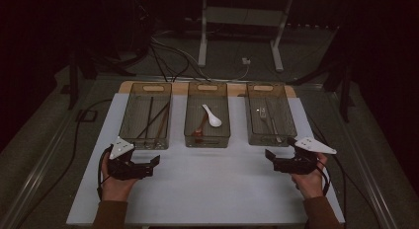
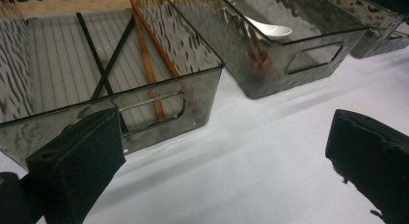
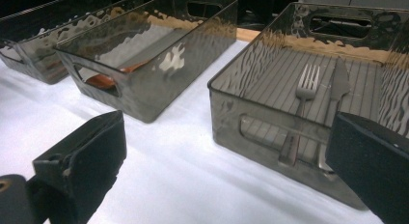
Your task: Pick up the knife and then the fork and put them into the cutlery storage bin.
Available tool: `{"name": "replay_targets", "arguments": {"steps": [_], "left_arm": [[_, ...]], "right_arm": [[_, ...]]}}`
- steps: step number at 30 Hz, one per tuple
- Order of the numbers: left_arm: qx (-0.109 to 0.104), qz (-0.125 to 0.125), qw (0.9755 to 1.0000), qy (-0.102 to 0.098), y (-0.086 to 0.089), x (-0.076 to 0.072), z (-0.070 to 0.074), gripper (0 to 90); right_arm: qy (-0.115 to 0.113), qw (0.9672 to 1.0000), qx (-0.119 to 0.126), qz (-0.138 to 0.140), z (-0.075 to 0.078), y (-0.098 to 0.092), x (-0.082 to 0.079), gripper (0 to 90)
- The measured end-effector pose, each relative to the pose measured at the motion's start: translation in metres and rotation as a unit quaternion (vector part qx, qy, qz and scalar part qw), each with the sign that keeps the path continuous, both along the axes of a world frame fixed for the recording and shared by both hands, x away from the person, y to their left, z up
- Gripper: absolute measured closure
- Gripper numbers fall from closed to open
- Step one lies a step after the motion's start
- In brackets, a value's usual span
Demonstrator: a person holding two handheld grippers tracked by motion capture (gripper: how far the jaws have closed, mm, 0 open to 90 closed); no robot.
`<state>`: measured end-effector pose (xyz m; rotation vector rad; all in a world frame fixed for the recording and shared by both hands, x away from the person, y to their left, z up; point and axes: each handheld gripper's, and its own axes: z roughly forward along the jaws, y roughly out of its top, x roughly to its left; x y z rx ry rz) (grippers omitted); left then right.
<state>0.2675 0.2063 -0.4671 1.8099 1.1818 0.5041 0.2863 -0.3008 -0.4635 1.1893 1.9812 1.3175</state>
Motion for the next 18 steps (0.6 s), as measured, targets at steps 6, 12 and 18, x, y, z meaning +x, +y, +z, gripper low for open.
{"name": "replay_targets", "arguments": {"steps": [6, 12, 18], "left_arm": [[-0.002, -0.001, 0.9998, -0.019, 0.004, -0.005, 0.0, 0.6], [-0.011, -0.005, 0.9986, -0.051, 0.009, -0.013, 0.004, 0.6], [-0.019, -0.006, 0.9974, -0.069, 0.012, -0.018, 0.007, 0.6]], "right_arm": [[-0.012, 0.9999, 0.011, 0.006, -0.004, -0.004, -0.01, 1.2], [-0.019, 0.9996, 0.02, 0.004, -0.008, -0.01, -0.017, 1.2], [-0.02, 0.9995, 0.024, 0.0, -0.011, -0.019, -0.023, 1.2]]}}
